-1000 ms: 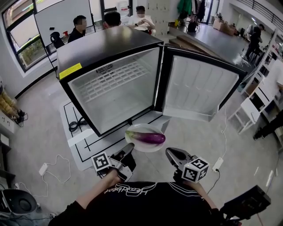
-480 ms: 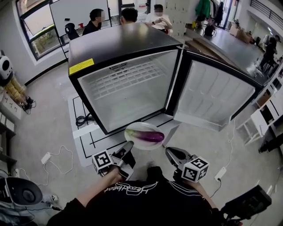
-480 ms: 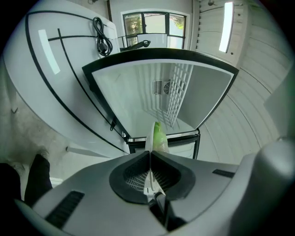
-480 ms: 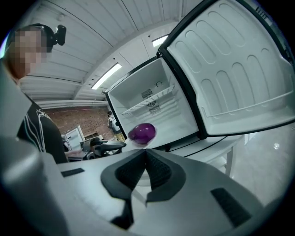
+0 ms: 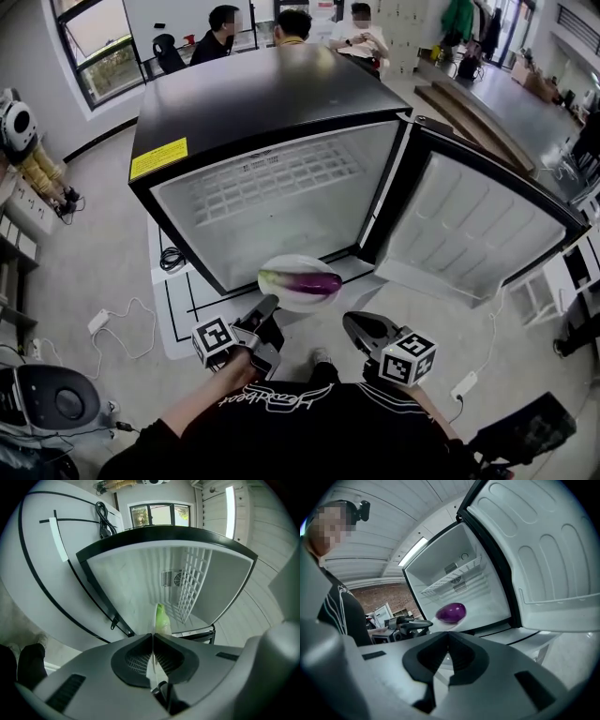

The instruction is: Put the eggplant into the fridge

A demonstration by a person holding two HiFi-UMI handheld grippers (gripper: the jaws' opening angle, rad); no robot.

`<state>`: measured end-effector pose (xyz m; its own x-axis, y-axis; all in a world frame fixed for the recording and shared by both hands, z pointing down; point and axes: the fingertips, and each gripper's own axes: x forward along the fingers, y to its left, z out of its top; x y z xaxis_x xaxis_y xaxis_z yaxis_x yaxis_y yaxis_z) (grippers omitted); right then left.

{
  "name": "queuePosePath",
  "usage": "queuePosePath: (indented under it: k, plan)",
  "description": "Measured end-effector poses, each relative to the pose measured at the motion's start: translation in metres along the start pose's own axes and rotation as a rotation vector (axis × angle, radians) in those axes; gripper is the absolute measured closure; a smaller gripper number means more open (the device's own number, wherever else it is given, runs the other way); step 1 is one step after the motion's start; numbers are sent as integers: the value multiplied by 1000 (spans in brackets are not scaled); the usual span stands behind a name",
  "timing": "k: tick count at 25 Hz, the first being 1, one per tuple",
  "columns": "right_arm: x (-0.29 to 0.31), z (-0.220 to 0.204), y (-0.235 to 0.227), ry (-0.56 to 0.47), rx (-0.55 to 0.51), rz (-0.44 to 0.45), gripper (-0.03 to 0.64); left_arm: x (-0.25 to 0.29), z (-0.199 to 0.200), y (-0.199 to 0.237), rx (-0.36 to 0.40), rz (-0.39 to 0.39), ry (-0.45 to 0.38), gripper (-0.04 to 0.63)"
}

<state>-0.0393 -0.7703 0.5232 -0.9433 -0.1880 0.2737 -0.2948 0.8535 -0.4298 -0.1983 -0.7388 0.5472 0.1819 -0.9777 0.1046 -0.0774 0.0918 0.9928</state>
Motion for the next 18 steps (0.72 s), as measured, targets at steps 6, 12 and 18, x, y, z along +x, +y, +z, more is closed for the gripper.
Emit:
queuePosePath:
  k: [6,12,18]
  plan:
    - [20,13,-30,40,-21,40,611,37,18,2,3,30,-46,578]
    - [45,20,-38,85,-44,105,611,62,40,13,-22,72,-112,578]
    - [64,20,-41,130,-46,157,611,83,63,13,-17,86,-168,578]
